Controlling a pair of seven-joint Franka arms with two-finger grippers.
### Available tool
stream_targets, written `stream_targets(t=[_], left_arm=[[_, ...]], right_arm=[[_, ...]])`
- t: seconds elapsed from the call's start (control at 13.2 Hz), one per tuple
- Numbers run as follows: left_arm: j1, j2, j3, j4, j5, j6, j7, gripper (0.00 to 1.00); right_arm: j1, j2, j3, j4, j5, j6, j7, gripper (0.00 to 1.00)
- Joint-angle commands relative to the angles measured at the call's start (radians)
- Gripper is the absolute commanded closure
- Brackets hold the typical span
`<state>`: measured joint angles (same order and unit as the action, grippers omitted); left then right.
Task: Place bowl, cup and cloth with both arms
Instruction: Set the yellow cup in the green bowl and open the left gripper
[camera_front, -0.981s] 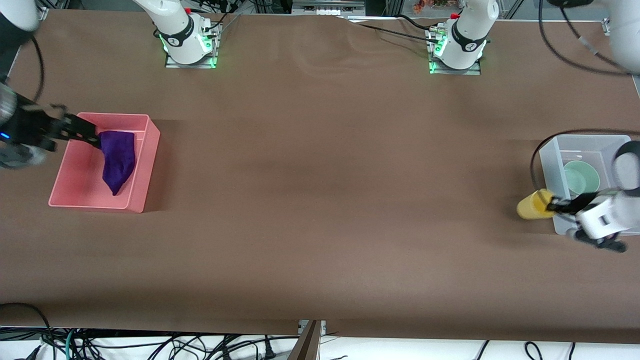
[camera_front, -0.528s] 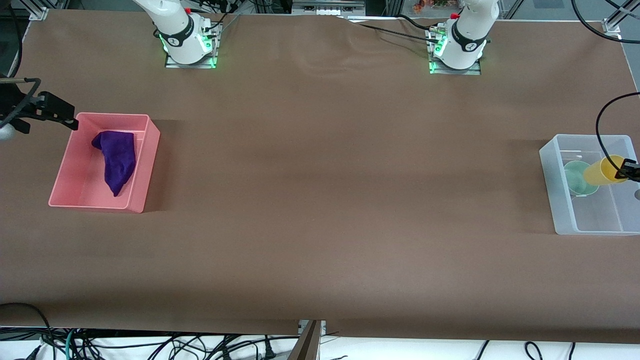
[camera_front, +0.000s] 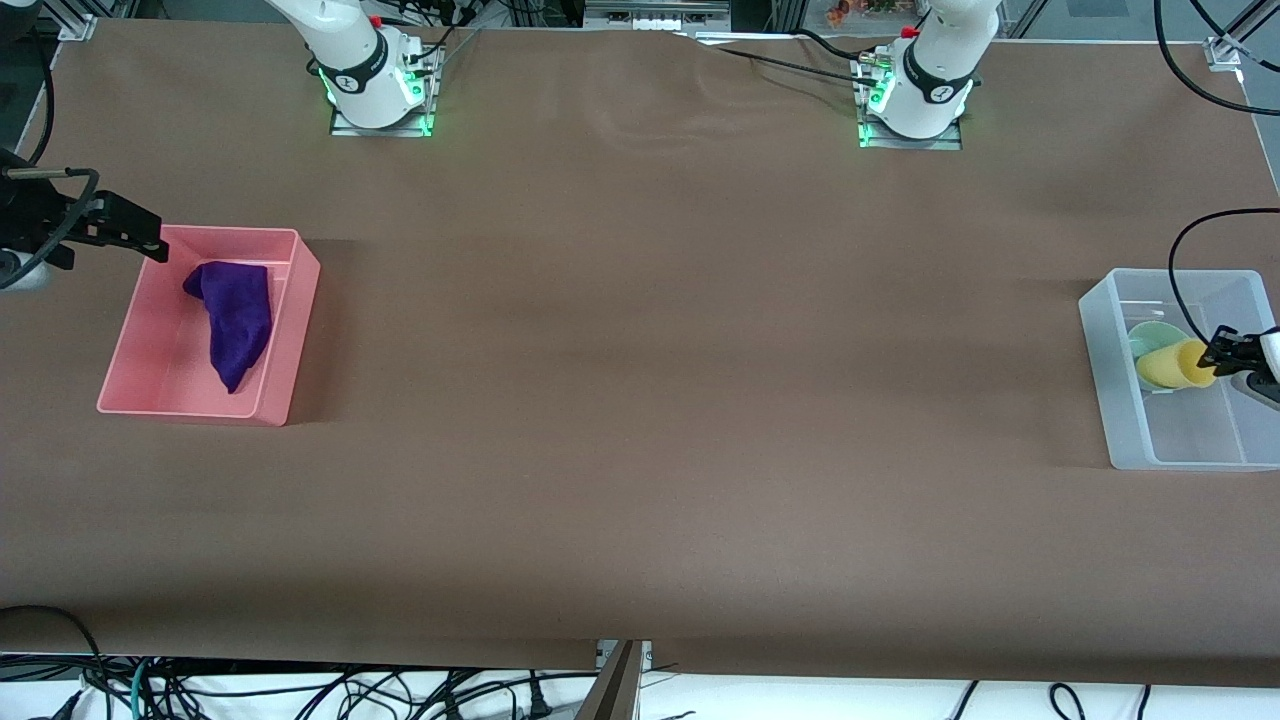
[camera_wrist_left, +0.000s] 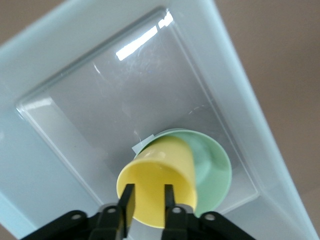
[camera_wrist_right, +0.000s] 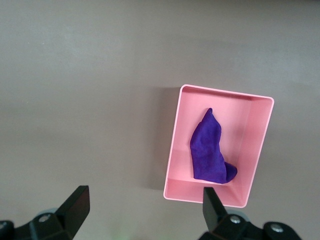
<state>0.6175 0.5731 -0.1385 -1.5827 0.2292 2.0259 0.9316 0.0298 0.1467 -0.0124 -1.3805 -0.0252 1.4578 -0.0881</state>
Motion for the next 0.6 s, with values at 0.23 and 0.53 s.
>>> stream_targets(t=[0.23, 0.53], left_arm=[[-0.007, -0.119, -0.24, 0.162, 0.007, -0.34, -0.121, 0.0], [-0.01, -0.171, -0.429, 0.182, 0.018, -0.452, -0.518, 0.0]], right_arm=[[0.001, 0.001, 0.006, 0.005, -0.013, -0.007, -0.001, 0.0], [0.001, 0.005, 0.005, 0.005, -0.015, -0.004, -0.002, 0.0]])
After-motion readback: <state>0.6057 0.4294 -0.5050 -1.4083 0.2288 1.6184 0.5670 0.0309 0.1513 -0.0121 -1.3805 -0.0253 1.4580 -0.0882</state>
